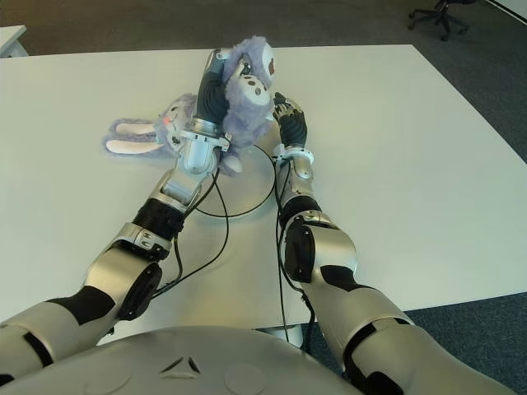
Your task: Put the doll into the plate.
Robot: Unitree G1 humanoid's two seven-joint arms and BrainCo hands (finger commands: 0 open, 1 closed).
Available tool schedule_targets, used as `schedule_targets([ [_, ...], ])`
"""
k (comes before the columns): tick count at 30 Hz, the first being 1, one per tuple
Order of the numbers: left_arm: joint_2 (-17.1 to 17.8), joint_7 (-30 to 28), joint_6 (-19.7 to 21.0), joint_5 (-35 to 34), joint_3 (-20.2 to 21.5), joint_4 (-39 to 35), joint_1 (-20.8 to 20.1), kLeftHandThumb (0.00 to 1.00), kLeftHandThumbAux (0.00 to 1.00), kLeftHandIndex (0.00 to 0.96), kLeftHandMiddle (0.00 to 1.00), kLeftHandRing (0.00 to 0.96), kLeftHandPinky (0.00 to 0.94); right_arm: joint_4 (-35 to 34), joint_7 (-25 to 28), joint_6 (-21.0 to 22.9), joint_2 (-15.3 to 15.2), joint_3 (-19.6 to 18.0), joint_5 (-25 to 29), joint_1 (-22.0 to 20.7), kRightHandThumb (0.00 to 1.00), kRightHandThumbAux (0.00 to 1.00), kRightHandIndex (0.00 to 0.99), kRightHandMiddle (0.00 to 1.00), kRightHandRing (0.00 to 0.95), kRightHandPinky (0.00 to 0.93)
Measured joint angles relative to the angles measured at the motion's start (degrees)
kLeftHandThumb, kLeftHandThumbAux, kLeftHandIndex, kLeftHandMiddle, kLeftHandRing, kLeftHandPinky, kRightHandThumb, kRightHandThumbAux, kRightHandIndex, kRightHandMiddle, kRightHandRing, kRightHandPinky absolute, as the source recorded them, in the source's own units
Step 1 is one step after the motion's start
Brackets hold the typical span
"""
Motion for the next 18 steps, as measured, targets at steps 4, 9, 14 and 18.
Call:
schedule_targets([
  [4, 0.02, 0.03, 0.92, 0.00, 0.11, 0.82, -0.21, 0.910, 0.658, 0.763, 0.862, 0.861, 0.875, -0.08, 0.01, 0.00, 0.02, -0.04, 0.07, 0.04, 0.707, 0.718, 0.417, 0.176, 0.101, 0.084],
  [9, 0.06, 0.56, 1.27, 0.00, 0.19, 1.60, -0.32, 0.916, 0.657, 0.763, 0.859, 0.859, 0.874, -0.30, 0.01, 0.00, 0.06, -0.04, 0.09, 0.12, 0.707, 0.719, 0.416, 0.178, 0.106, 0.093],
  [14, 0.15, 0.76, 0.87, -0.07, 0.30, 3.06, -0.66, 0.917, 0.657, 0.764, 0.858, 0.858, 0.873, -0.45, 0.08, 0.00, 0.09, -0.05, 0.11, 0.21, 0.706, 0.719, 0.416, 0.182, 0.113, 0.103],
  [18, 0.18, 0.76, 0.06, -0.53, 0.52, 4.29, -0.78, 0.917, 0.658, 0.765, 0.859, 0.857, 0.872, -0.59, 0.12, -0.01, 0.12, -0.04, 0.15, 0.28, 0.706, 0.719, 0.416, 0.181, 0.113, 0.103],
])
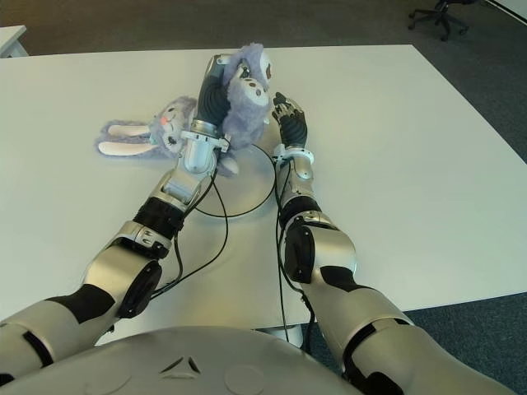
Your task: Put the doll into the plate.
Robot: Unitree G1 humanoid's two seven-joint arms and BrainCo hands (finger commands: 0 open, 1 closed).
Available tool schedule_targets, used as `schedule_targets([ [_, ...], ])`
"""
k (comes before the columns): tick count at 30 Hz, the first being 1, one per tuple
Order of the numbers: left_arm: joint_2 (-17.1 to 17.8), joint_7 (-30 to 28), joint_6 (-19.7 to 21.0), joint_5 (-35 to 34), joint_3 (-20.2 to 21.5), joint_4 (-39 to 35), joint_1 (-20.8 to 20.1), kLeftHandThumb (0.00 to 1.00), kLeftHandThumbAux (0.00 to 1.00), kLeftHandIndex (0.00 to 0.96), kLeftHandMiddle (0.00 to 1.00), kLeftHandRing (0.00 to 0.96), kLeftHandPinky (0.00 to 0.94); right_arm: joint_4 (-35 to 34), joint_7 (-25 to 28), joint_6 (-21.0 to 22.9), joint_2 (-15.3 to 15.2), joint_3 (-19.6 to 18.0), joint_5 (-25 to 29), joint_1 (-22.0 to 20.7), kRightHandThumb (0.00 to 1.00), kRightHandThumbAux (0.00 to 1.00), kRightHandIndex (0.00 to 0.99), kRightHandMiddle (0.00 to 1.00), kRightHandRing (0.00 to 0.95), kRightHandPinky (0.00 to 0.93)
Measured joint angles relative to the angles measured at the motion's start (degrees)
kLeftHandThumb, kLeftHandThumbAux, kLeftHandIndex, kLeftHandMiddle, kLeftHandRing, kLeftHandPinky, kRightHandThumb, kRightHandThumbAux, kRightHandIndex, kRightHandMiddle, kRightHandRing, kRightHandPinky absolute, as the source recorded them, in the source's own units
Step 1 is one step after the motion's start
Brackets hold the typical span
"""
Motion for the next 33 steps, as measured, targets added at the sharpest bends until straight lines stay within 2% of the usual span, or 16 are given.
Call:
schedule_targets([
  [33, 0.22, 0.41, -5.98, -1.22, 1.75, 8.68, -1.76, 0.890, 0.668, 0.753, 0.854, 0.850, 0.862, -0.47, 0.12, -0.01, 0.05, 0.14, 0.63, 0.23, 0.700, 0.724, 0.407, 0.184, 0.131, 0.140],
])
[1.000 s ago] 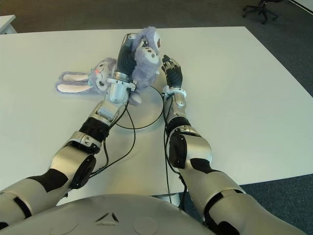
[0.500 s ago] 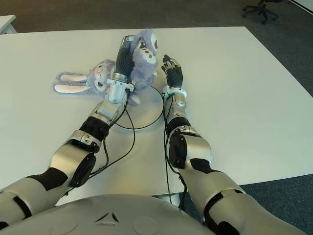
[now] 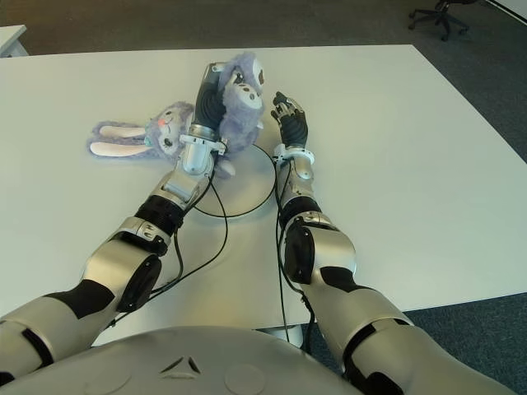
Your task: Put the doll into the plate.
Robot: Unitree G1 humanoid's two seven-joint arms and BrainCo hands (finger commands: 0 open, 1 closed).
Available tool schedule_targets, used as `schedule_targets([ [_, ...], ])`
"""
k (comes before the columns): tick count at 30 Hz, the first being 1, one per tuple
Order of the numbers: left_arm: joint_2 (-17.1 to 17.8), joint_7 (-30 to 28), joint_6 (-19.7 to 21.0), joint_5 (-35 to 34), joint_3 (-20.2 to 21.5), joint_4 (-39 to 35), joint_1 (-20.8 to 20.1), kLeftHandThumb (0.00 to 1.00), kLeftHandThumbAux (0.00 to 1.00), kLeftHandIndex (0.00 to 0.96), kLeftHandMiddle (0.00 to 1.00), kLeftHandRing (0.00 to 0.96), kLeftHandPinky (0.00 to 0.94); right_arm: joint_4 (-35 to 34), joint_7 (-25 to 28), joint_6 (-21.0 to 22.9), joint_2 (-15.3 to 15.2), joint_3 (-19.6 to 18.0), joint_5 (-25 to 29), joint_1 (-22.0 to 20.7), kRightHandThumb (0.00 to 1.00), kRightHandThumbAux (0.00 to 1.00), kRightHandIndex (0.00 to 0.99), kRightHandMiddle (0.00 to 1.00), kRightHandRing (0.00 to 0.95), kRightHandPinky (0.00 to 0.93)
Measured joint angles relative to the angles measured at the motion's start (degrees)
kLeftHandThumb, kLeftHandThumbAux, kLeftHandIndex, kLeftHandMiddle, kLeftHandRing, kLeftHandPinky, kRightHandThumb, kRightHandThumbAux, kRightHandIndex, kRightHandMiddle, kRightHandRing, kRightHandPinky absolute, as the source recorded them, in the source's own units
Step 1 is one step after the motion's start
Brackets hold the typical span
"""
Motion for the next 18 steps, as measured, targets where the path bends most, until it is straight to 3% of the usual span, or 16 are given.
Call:
schedule_targets([
  [18, -0.05, -0.07, -0.30, -0.76, 0.00, 0.50, 0.05, 0.841, 0.681, 0.746, 0.851, 0.846, 0.860, -0.07, 0.28, 0.00, 0.00, -0.03, 0.26, 0.05, 0.704, 0.723, 0.411, 0.206, 0.142, 0.122],
])
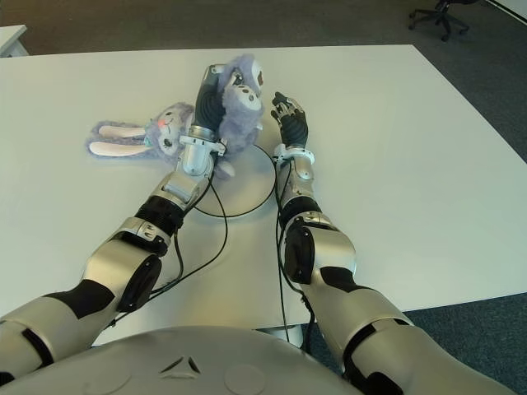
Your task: Put the doll into the plate.
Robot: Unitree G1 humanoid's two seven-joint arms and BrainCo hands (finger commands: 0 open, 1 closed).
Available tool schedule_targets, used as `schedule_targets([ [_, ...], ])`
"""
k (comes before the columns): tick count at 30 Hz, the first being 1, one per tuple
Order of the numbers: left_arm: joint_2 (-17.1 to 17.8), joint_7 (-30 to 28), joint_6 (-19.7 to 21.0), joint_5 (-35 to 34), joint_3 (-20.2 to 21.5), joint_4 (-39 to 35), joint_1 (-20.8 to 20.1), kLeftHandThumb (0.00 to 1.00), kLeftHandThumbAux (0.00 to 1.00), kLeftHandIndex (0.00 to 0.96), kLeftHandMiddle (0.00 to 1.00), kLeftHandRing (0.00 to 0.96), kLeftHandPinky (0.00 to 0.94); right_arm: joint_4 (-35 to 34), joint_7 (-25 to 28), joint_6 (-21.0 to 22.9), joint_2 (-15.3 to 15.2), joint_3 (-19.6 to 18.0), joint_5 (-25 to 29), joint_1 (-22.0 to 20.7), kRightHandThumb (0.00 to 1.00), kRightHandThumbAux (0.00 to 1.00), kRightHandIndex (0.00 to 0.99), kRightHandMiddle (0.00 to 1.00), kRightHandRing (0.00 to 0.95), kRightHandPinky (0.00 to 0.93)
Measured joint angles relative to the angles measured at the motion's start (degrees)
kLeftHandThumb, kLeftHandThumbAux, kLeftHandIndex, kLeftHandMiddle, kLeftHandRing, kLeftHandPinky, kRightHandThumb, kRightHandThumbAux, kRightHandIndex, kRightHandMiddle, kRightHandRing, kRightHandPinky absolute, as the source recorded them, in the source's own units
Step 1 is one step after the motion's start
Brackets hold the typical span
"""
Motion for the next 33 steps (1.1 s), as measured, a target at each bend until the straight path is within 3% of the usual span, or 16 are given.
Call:
schedule_targets([
  [20, -0.05, -0.55, 0.00, -0.23, -0.45, -0.88, 0.49, 0.849, 0.679, 0.753, 0.858, 0.852, 0.863, 0.01, -0.19, -0.01, -0.04, 0.03, -0.06, 0.02, 0.714, 0.713, 0.429, 0.220, 0.120, 0.079],
  [33, -0.08, -0.46, 0.00, 0.77, -1.72, -2.84, 1.56, 0.859, 0.679, 0.762, 0.867, 0.862, 0.877, 0.01, -0.18, -1.00, -0.06, 0.05, -0.13, 0.26, 0.714, 0.713, 0.428, 0.245, 0.145, 0.111],
])
